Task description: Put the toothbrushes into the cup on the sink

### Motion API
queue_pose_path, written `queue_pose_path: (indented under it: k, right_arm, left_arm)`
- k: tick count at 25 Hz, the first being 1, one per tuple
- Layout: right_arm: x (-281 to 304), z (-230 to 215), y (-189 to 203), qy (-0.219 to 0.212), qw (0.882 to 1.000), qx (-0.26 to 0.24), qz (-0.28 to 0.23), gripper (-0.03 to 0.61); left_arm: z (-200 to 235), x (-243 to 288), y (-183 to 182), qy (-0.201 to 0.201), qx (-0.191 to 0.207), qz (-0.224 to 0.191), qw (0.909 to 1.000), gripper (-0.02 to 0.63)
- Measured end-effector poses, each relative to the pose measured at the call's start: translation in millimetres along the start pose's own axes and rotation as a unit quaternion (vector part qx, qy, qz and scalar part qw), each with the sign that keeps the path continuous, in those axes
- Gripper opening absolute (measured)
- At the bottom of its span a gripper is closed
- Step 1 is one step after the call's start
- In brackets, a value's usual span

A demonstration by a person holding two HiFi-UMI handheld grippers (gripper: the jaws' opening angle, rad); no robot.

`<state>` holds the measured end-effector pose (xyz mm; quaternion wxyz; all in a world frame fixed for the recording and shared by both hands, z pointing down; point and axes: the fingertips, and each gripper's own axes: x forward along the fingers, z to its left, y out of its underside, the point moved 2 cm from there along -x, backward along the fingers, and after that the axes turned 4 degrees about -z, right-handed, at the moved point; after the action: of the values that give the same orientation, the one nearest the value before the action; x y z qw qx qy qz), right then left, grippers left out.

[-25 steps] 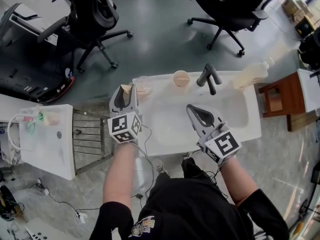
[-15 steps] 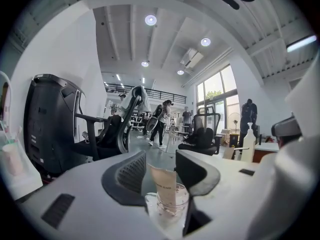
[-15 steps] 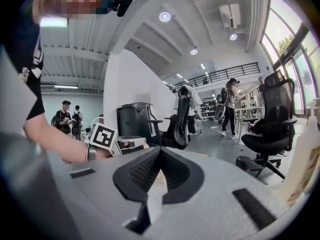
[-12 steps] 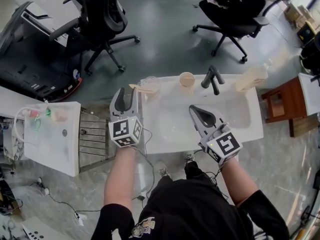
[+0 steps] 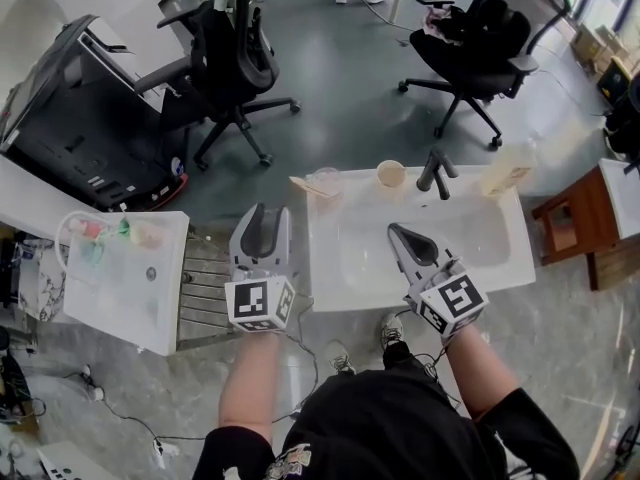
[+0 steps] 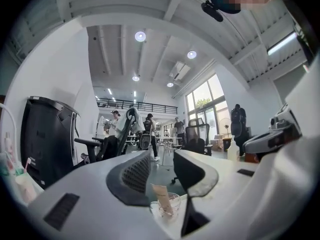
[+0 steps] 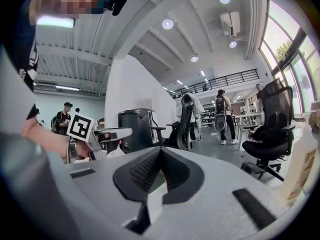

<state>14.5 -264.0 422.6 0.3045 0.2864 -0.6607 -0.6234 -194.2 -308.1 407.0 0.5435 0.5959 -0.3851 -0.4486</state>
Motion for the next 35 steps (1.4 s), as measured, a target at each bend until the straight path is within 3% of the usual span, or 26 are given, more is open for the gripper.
queue_pose_path:
  k: [5,10,15,20,25,35]
  right_arm:
    - [-12,27,-8,0.011,1.000,-0.006,-0.011,0.006]
    - [-32,56,-19,0.033,0.999,-0.009,-0.018,0.006]
    - [-66,79,-22,0.060,0.998,-0.017,-0.015,0.006]
    - [-107,90,-23,0.080,0.997,-0.023,-0.007,0.006]
    - [-154,104,-19,0.080,0.997,-0.021,-0.010,0.006]
    - [-276,146,0,0.029,0.999,-0.010,-0.019,0.006]
  left_arm:
    - [-18,-48,-29,0.040,0.009,-0.010,0.9991,0.034]
    - [-50,-93,-44,0.096,-0.018,0.002,0.9952,0.014]
    - [-94,-127,-26,0.166,-0.053,0.024,0.9845,0.008]
    - [-130,-154,-21,0.200,-0.065,0.043,0.9768,0.008]
    - [-164,-189,-24,0.203,-0.061,0.045,0.9763,0.008]
    - [-245,-301,-37,0.139,-0.040,0.057,0.9878,0.008]
